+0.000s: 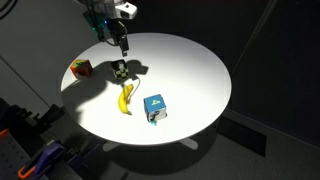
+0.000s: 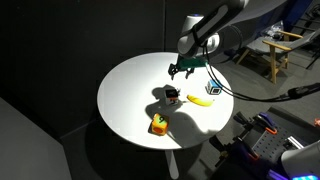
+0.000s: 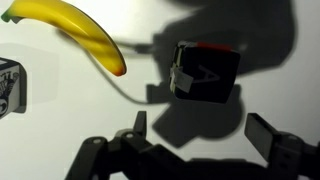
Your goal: Move the black cube towards the edge of the table
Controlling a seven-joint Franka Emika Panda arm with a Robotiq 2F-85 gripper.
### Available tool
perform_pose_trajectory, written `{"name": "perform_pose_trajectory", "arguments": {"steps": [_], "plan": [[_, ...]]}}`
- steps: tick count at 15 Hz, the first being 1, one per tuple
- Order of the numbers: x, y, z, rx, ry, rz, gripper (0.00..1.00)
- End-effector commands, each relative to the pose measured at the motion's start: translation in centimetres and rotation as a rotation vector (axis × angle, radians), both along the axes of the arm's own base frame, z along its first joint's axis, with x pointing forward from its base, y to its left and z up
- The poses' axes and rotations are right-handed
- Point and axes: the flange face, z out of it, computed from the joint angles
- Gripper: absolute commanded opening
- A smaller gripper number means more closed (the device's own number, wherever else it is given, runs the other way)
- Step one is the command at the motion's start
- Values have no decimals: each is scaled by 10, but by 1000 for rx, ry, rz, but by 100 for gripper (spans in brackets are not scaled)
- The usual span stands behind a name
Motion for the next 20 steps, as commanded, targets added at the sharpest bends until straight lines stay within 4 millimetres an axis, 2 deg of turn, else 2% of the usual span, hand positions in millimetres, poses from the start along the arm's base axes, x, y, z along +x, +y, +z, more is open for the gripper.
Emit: {"name": "perform_pose_trajectory", "arguments": {"steps": [1, 4, 5, 12, 20], "plan": [[9, 7, -8, 0, 8, -31, 100], [7, 13, -13, -5, 7, -39, 100], [2, 9, -14, -1, 15, -18, 100], [2, 11, -16, -4, 17, -23, 100], [-2, 31, -55, -8, 25, 2, 100]]}}
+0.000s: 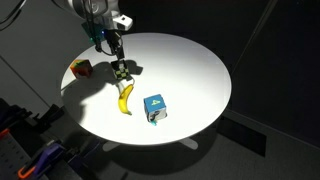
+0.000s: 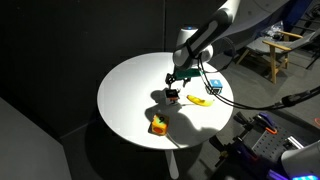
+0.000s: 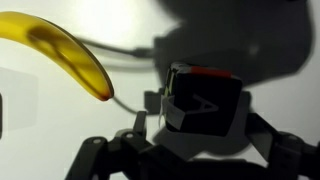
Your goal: Move the black cube towards the edge of the table
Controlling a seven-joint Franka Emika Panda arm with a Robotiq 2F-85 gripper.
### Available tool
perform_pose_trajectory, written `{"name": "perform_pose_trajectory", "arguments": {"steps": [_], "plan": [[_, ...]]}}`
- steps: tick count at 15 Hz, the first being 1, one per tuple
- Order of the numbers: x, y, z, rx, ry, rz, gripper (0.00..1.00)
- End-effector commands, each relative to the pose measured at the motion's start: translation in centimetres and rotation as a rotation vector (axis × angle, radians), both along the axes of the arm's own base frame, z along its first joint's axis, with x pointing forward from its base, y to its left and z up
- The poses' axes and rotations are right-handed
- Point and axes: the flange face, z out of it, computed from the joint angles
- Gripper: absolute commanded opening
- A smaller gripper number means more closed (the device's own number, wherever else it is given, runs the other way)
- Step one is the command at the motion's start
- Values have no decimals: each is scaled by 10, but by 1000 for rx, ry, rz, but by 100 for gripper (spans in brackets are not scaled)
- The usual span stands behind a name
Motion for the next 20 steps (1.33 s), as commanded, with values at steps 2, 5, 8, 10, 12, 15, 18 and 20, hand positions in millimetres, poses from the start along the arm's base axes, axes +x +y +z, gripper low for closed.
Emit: {"name": "perform_pose_trajectory", "arguments": {"steps": [2, 5, 8, 10, 12, 15, 18, 20], "plan": [[3, 7, -20, -14, -24, -14, 100], [3, 11, -32, -19, -43, -14, 100], [4, 17, -39, -19, -66, -5, 100], [7, 22, -43, -23, -79, 3, 100], [8, 25, -48, -28, -84, 9, 100], [10, 27, -56, -33, -85, 17, 100], [12, 27, -62, -39, -84, 19, 100], [13, 26, -65, -41, -75, 14, 75]]}}
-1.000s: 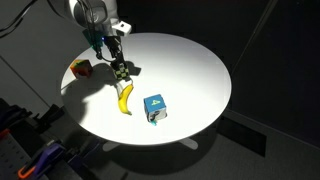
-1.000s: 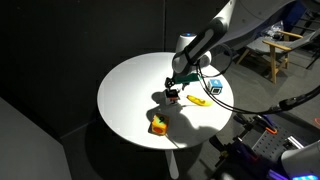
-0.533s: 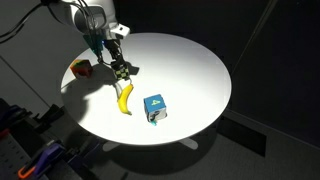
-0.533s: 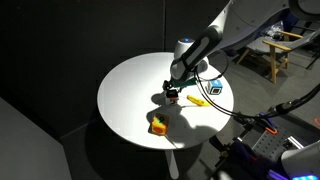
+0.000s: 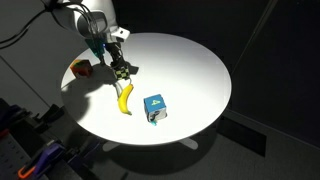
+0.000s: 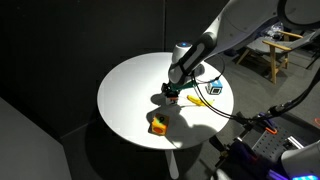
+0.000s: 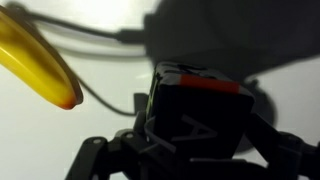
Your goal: Move the black cube towards the edge of the table
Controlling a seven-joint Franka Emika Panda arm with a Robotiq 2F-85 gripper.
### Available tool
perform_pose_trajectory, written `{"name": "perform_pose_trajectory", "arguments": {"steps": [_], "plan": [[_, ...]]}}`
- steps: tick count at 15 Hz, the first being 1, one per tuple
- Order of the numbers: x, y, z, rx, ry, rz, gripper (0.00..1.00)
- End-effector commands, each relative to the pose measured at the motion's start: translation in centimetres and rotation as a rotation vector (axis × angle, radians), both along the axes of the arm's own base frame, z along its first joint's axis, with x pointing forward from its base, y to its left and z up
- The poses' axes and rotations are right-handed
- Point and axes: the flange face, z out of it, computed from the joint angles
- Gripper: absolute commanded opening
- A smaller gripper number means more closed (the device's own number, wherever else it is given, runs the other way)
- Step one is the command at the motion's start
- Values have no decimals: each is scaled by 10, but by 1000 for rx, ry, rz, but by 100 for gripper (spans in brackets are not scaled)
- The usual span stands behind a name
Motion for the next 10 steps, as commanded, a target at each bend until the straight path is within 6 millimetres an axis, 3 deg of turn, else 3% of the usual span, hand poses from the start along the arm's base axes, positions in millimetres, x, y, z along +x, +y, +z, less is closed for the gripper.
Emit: {"name": "perform_pose_trajectory", "arguments": {"steps": [1, 6, 10], "plan": [[9, 0, -4, -12, -7, -23, 73], [11, 2, 4, 11, -9, -88, 36], [8, 3, 11, 51, -21, -260, 12]]}}
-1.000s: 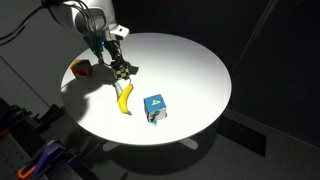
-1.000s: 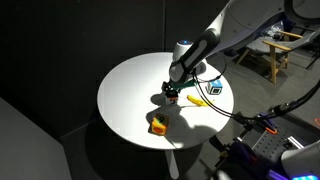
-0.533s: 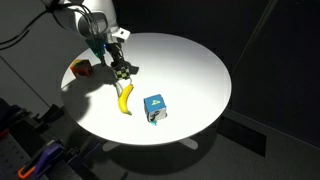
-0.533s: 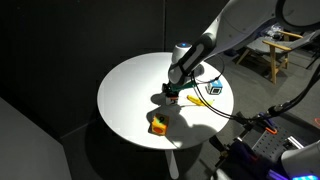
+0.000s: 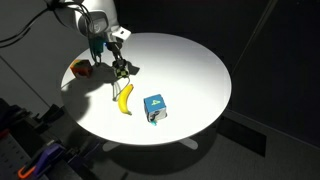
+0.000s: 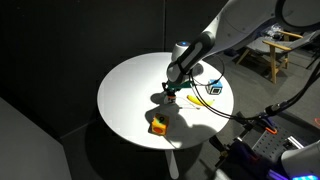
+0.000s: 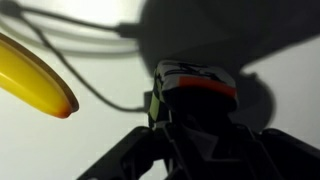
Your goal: Move the black cube towards the edge of the table
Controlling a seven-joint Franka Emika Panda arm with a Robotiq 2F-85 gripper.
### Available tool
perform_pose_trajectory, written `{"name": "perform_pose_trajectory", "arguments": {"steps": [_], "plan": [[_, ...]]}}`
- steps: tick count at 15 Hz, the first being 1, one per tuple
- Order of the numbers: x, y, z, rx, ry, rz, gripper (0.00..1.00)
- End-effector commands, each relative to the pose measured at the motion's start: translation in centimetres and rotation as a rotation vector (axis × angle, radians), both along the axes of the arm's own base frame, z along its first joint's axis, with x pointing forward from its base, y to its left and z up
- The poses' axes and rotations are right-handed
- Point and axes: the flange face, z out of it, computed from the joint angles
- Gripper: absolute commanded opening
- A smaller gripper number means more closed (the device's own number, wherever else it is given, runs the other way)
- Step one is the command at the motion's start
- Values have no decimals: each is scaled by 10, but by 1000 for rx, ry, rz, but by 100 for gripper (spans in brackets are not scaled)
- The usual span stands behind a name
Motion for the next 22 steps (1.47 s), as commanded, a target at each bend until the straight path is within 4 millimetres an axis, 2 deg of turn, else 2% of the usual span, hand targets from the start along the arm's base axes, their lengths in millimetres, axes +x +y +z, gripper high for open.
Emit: {"name": "perform_pose_trajectory", "arguments": {"steps": [1, 3, 5, 7, 16, 22], "plan": [[0, 3, 11, 35, -19, -158, 12], [-3, 5, 15, 53, -30, -231, 5], [-6, 5, 20, 62, -44, -295, 8], [-11, 4, 23, 59, -58, -351, 4], [-51, -12, 24, 76, -61, -615, 5], [-71, -25, 37, 91, -36, -698, 5]]}}
